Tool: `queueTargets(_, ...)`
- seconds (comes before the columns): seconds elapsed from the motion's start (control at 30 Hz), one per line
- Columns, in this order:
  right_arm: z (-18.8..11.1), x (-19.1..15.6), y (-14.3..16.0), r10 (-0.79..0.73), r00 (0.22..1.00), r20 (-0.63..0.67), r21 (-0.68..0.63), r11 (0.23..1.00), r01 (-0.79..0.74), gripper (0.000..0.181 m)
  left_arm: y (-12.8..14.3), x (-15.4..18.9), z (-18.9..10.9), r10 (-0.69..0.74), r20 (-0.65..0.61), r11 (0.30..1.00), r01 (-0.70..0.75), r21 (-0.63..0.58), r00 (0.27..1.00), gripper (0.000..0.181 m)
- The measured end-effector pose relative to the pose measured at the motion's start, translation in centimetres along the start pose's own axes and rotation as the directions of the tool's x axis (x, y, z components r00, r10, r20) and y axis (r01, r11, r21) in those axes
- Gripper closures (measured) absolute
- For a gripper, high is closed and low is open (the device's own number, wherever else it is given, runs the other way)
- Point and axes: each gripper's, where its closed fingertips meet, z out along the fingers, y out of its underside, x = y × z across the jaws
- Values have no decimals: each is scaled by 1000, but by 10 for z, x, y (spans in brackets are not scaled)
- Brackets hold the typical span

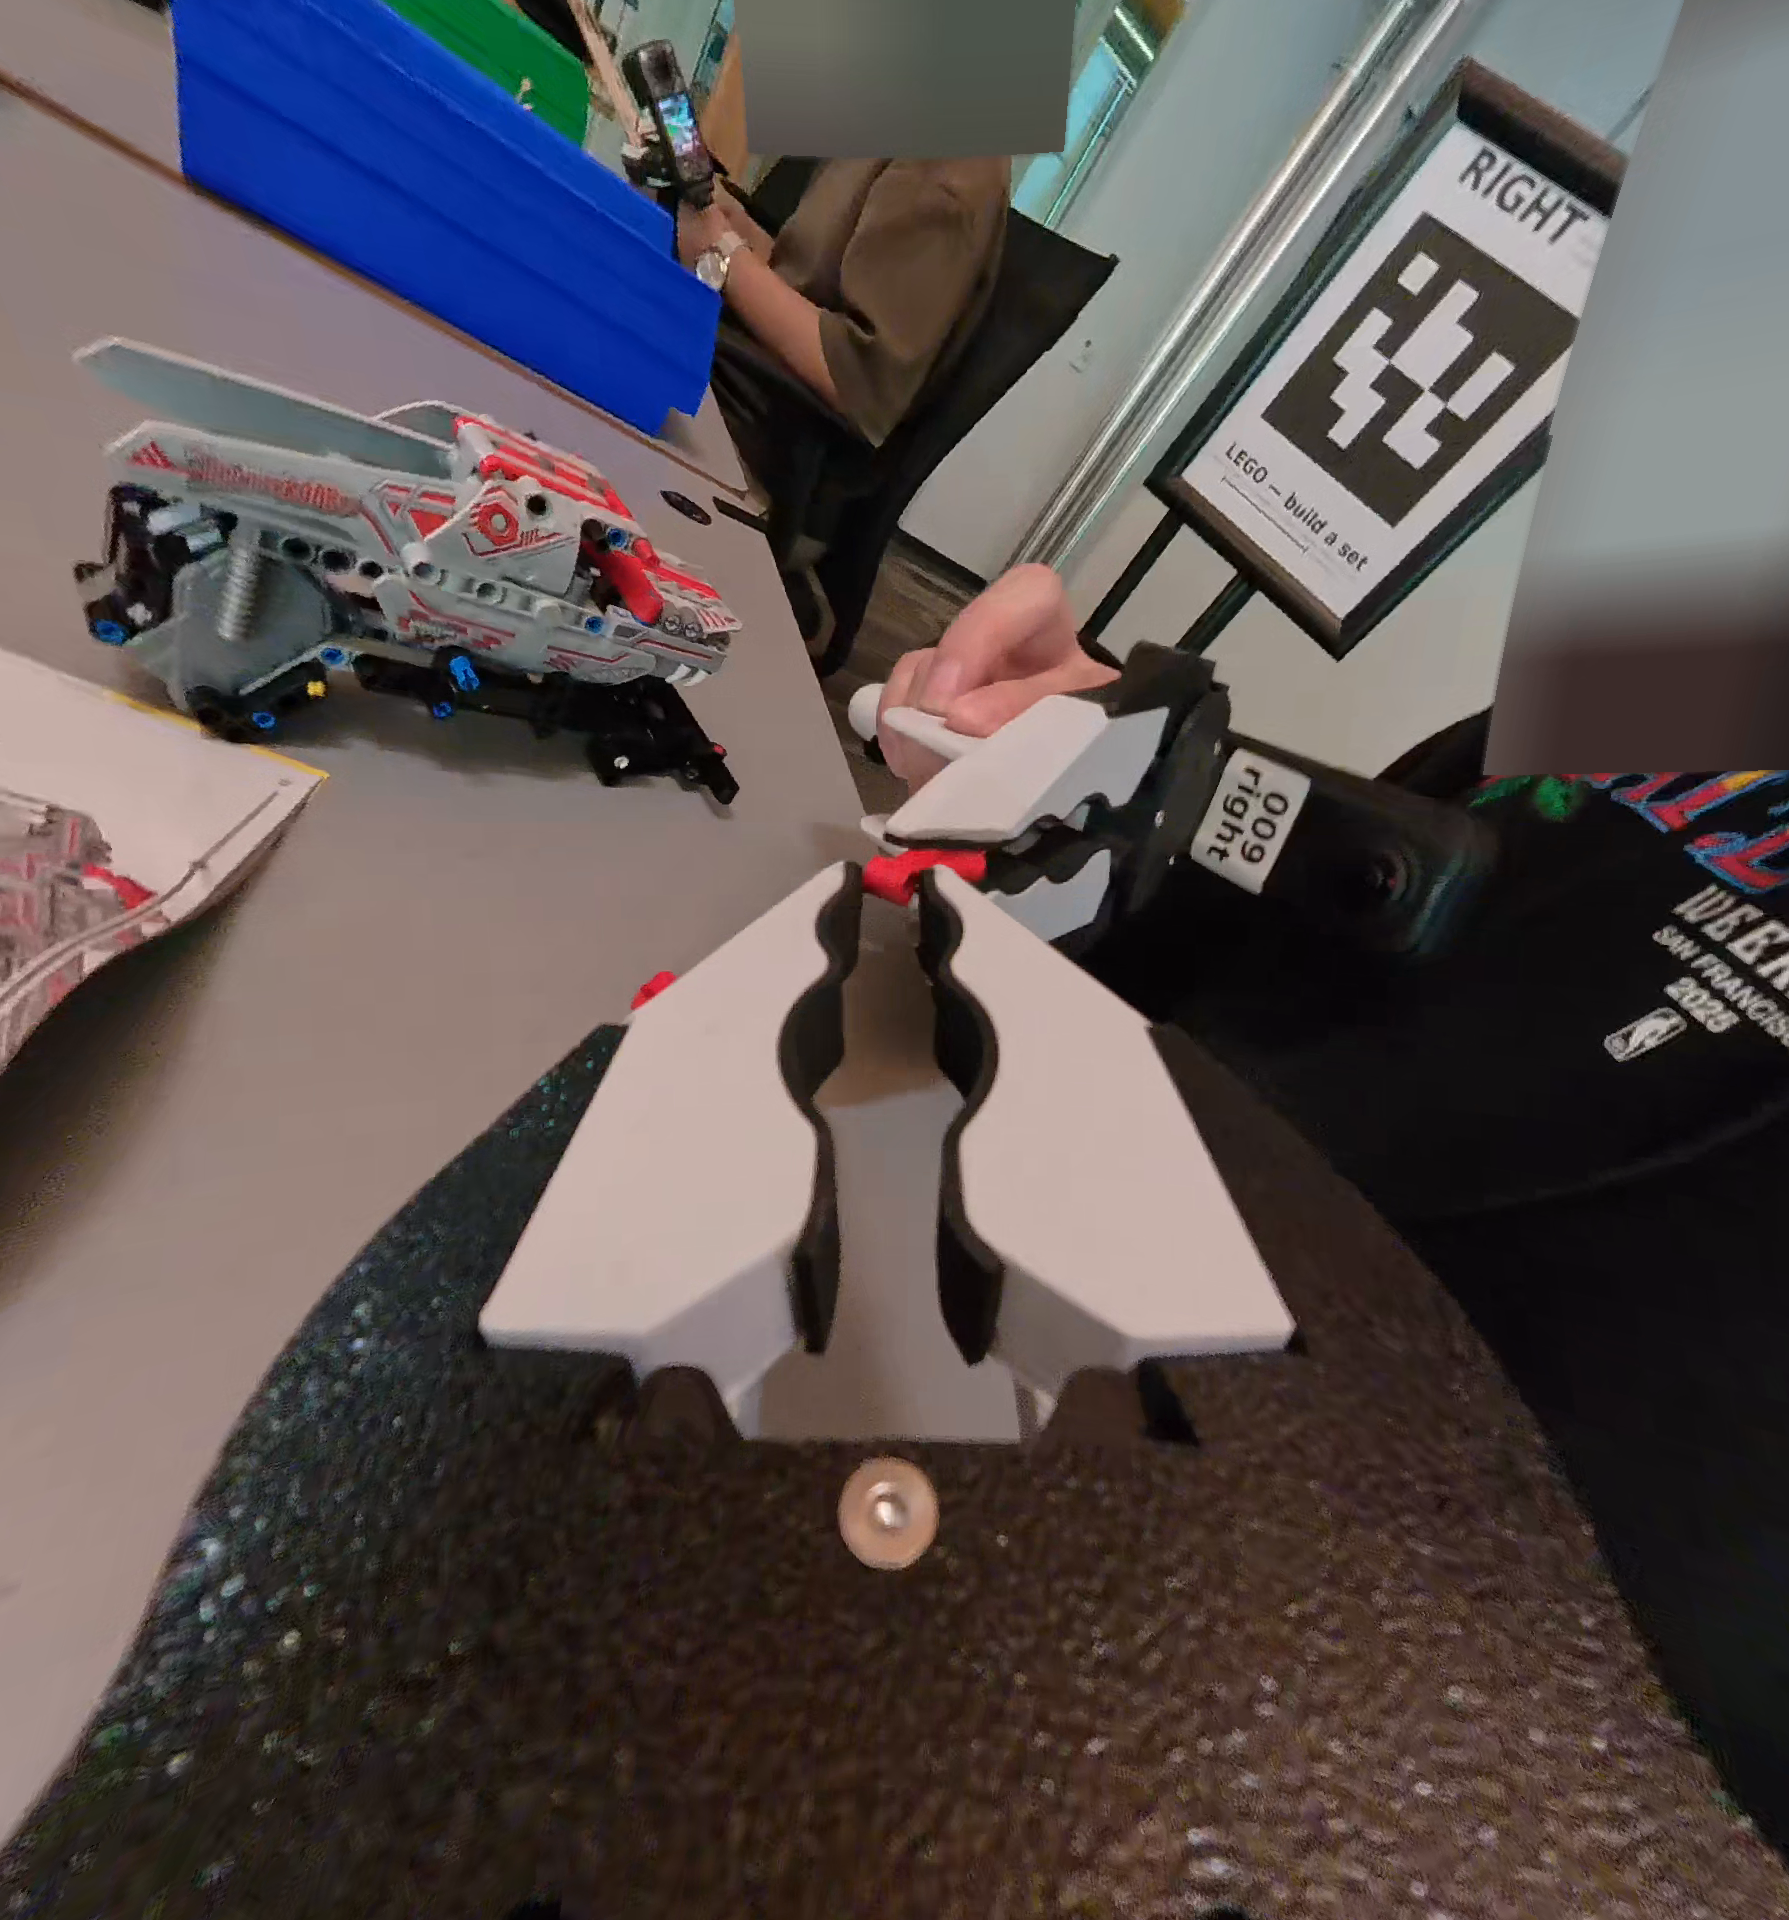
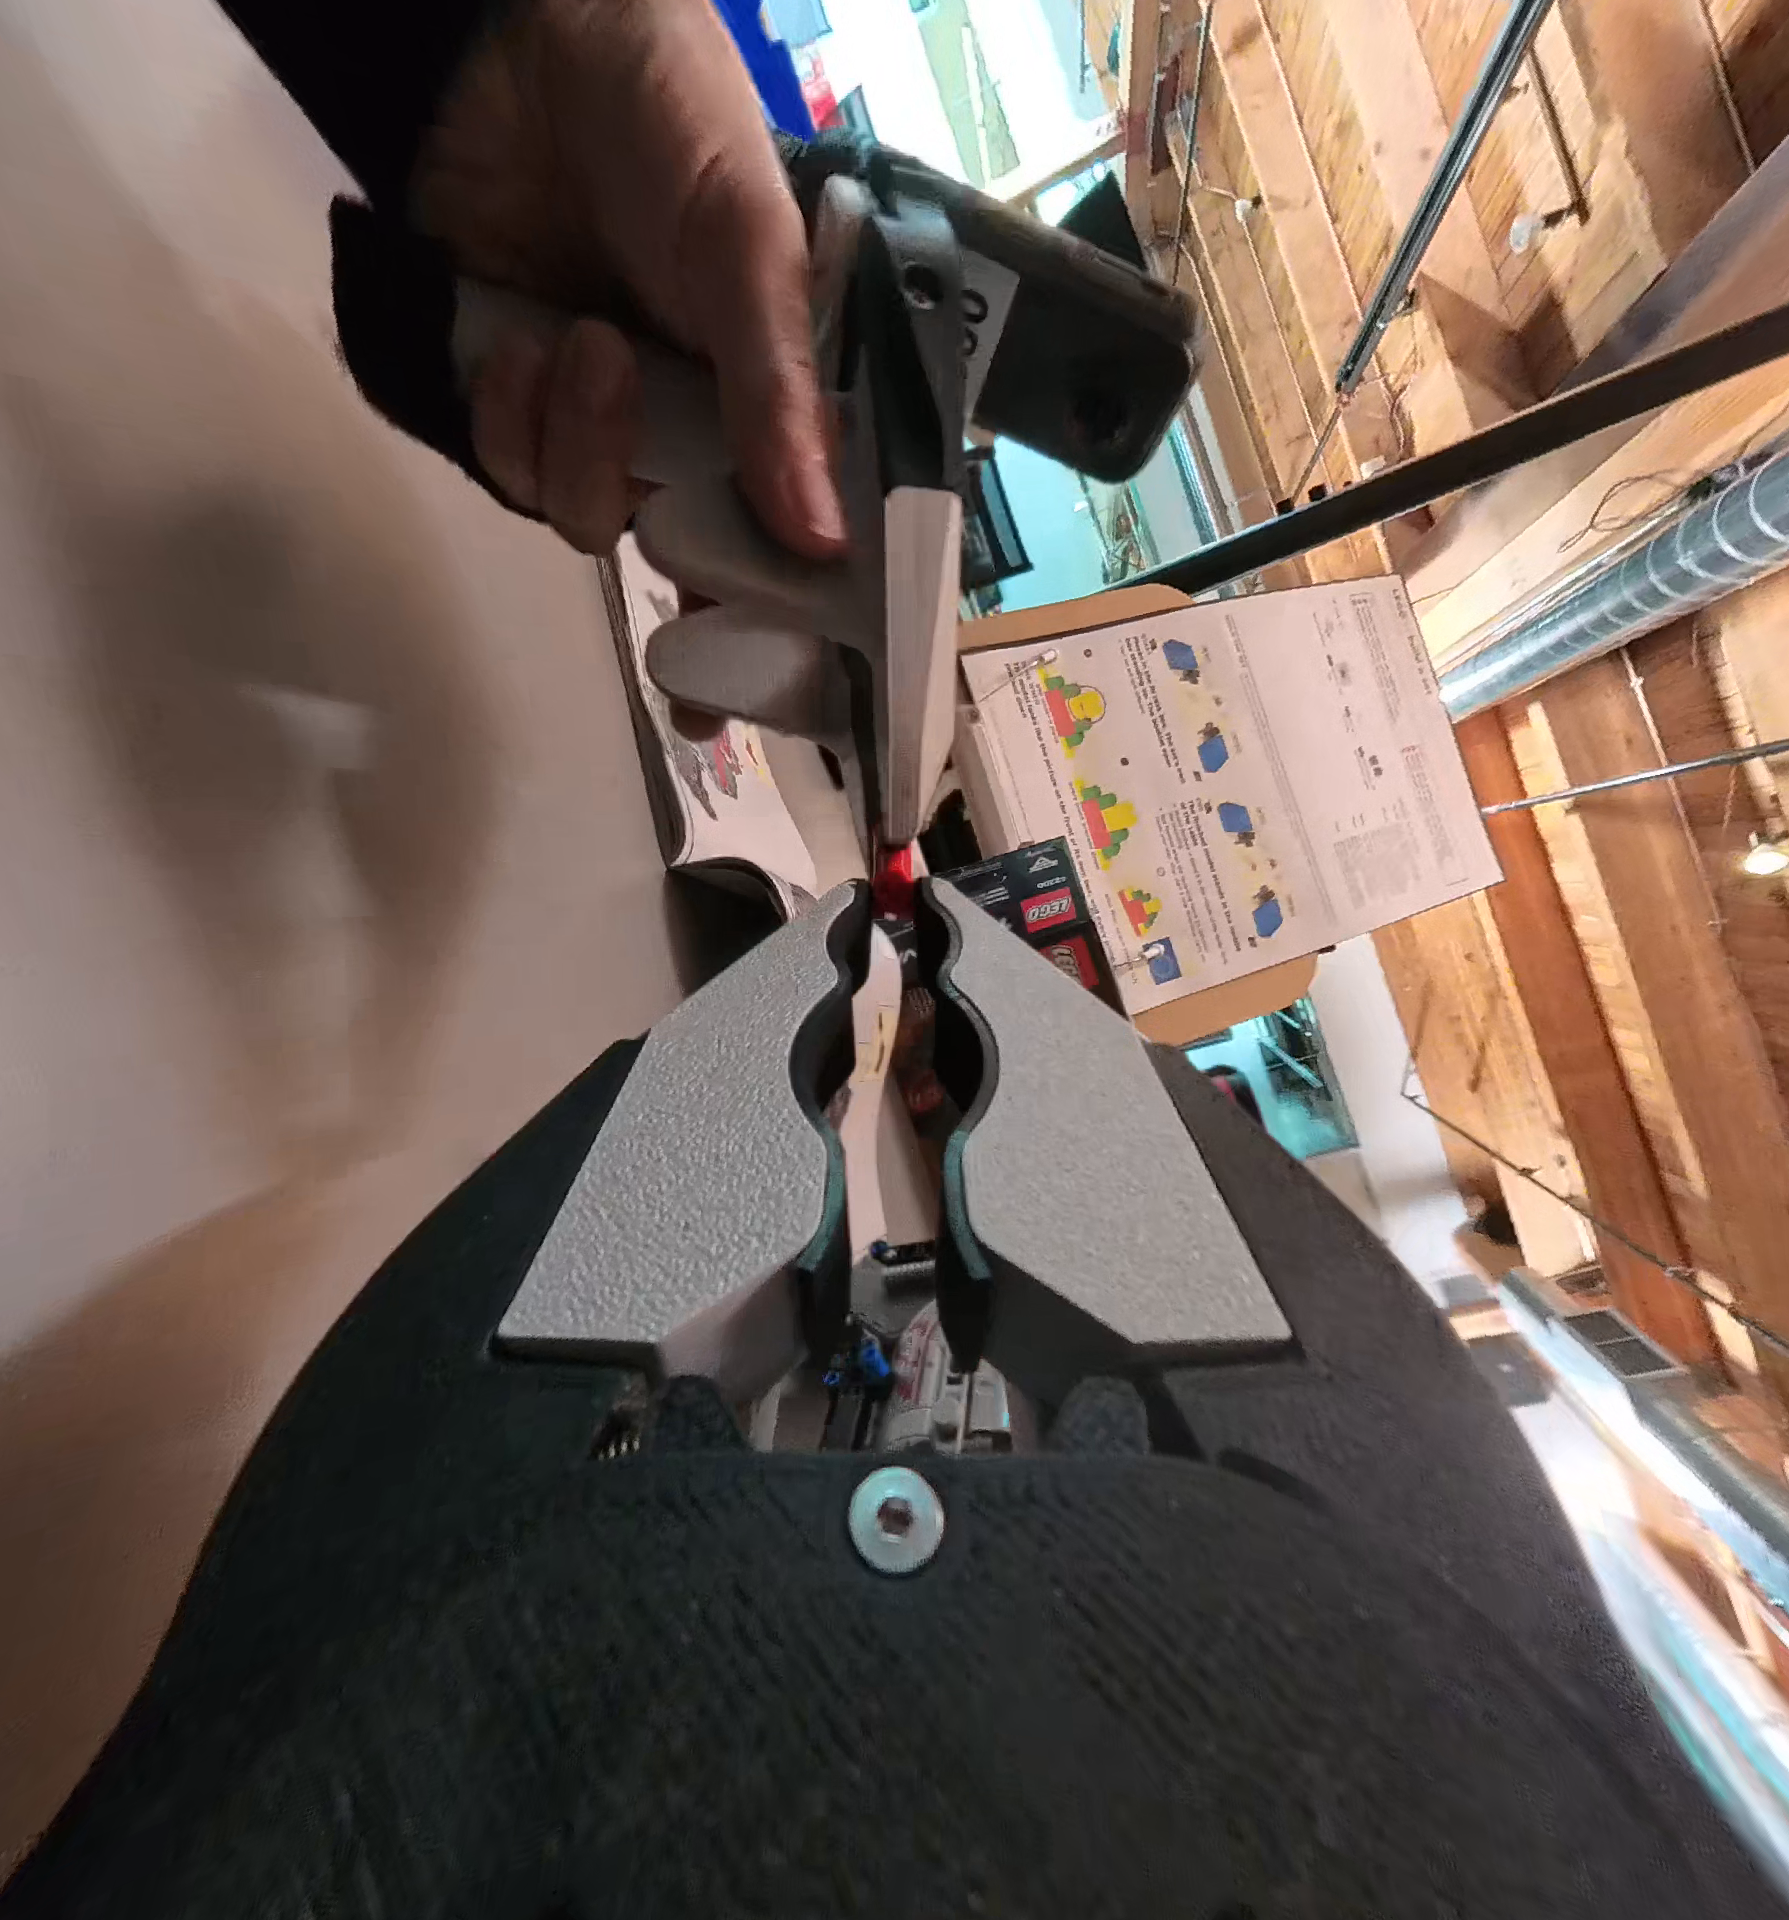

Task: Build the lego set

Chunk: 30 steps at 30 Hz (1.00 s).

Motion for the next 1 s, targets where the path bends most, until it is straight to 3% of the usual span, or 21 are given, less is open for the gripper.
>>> queueTargets(0.2,-3,2,-8,248,965,84,76,964,-255,175,-2,8,-2,282,3,959,-282,18,959,173)
queueTargets(0.3,-6,7,-14,281,956,86,130,948,-290,175,-2,13,-2,274,-27,962,-273,9,961,169)
queueTargets(0.43,-6,5,-13,228,970,80,112,965,-236,175,3,13,-3,288,-53,957,-289,-19,956,178)
queueTargets(0.5,-7,3,-12,275,955,115,105,952,-287,175,2,12,-5,354,-32,935,-355,-17,935,172)
queueTargets(0.6,-11,0,-13,377,901,215,111,907,-407,175,2,14,-8,342,-46,939,-343,-28,939,164)
queueTargets(0.73,-11,14,-11,284,955,89,125,948,-294,175,3,17,-6,278,-73,959,-282,-39,958,149)
queueTargets(0.8,-10,13,-9,160,986,37,98,982,-163,175,0,17,-4,248,-66,968,-250,-22,967,148)
queueTargets(1.0,-9,6,-13,112,993,44,92,989,-116,175,3,20,2,243,-85,969,-246,-37,966,176)
